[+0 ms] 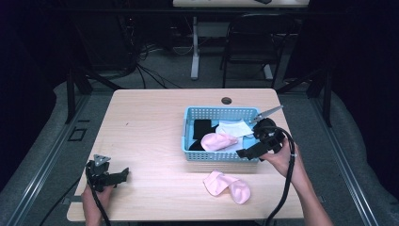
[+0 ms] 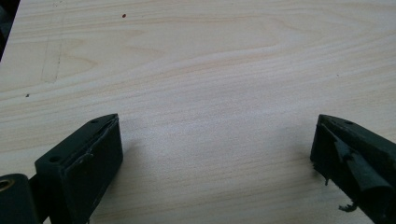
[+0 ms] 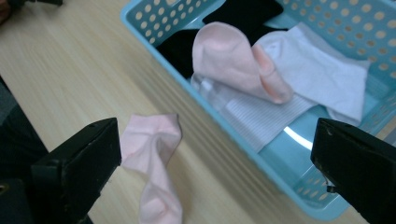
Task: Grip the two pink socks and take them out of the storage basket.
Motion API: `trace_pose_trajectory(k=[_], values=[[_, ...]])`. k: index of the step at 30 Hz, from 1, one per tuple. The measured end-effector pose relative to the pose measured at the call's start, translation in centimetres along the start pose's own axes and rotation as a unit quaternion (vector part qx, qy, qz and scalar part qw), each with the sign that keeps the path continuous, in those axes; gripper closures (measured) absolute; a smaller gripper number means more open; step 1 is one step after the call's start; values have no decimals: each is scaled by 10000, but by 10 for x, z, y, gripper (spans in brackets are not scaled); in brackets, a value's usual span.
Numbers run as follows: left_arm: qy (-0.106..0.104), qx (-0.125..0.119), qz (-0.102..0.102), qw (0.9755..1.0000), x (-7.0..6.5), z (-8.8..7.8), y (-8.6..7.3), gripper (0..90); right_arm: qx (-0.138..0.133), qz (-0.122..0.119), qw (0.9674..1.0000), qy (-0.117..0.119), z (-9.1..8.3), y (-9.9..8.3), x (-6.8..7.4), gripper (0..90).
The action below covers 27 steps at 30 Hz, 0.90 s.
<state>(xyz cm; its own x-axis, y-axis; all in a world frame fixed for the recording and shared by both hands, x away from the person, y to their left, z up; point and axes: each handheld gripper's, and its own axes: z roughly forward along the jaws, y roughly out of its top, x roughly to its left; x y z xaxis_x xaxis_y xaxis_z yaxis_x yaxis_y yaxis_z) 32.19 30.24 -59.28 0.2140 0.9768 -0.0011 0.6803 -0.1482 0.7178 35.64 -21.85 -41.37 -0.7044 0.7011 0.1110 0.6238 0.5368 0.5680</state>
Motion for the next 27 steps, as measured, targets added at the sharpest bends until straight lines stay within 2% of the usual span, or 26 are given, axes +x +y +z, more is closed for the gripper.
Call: trace_pose_trajectory(k=[2, 7, 13, 17, 20, 23, 24, 27], values=[[0, 0, 0, 10000, 0, 0, 0, 24, -50, 12, 10000, -37, 2, 8, -4, 11], [-3, 2, 1, 10000, 0, 0, 0, 24, 111, 64, 9998, -127, 14, 27, -15, 3], [-4, 1, 1, 10000, 0, 0, 0, 24, 273, 210, 9994, -102, 38, 44, -27, 6], [-9, 1, 2, 10000, 0, 0, 0, 24, 492, 200, 9985, -139, 57, 52, -32, 15], [-12, 9, 9, 10000, 0, 0, 0, 24, 699, 156, 9974, -122, 75, 59, -35, 49], [-14, 8, 10, 10000, 0, 0, 0, 24, 781, 154, 9967, -144, 91, 64, -36, 99], [-14, 8, 11, 10000, 0, 0, 0, 24, 903, 107, 9957, -157, 98, 66, -37, 149], [-15, 7, 12, 10000, 0, 0, 0, 24, 1069, 82, 9941, -170, 115, 69, -35, 220]])
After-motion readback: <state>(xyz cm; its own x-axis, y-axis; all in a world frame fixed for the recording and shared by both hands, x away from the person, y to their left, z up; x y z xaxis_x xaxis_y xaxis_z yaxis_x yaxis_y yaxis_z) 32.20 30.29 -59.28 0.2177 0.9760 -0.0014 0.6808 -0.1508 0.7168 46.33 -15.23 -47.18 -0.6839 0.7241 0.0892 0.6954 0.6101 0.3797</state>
